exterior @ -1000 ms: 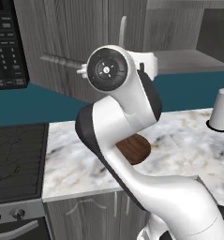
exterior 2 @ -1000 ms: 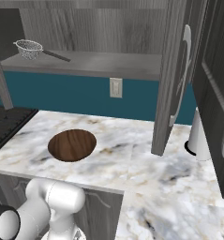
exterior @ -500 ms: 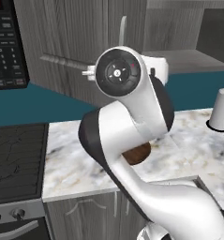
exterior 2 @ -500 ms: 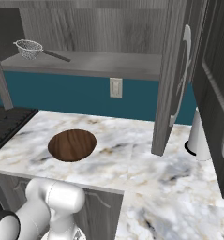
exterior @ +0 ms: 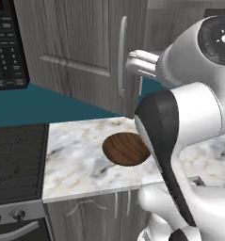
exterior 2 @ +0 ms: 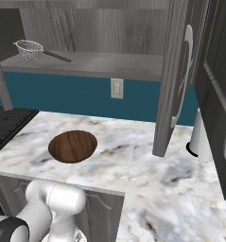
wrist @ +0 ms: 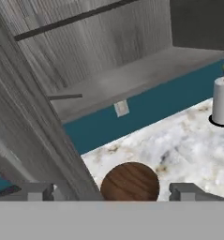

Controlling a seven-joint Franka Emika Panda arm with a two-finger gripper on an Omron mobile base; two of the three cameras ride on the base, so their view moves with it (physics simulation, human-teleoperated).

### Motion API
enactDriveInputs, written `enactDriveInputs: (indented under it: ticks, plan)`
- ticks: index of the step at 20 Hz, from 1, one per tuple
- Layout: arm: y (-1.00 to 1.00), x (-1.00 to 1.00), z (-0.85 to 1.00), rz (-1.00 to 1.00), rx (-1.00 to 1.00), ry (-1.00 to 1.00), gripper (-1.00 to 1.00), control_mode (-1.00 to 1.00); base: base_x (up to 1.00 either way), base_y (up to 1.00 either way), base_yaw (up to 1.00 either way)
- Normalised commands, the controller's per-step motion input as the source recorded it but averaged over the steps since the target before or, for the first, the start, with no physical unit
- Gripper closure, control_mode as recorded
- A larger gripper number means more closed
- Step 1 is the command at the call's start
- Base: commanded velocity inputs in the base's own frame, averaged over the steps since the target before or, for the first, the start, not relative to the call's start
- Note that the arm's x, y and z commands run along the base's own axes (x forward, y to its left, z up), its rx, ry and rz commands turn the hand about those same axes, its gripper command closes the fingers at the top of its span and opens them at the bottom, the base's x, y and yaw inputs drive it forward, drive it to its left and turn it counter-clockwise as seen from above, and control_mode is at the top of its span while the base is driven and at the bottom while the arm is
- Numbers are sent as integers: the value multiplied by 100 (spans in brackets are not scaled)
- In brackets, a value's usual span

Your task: Open the cabinet and setup a tea strainer by placing it in the bowl upright.

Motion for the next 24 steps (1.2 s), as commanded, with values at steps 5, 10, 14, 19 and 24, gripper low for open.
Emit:
enactDriveInputs:
  ticks: [5, 10, 14, 19, 24]
  plan:
    - [-88, 20, -6, 22, 57, 39, -100, -100, 0, 0, 0]
    - [-47, 53, -34, 23, 57, 37, -100, -100, 0, 0, 0]
    - [2, 92, -45, 39, 33, 25, -100, -100, 0, 0, 0]
    - [10, 91, -25, 18, 34, 17, -100, -100, 0, 0, 0]
    - [35, 64, -20, 5, 9, 2, -100, -100, 0, 0, 0]
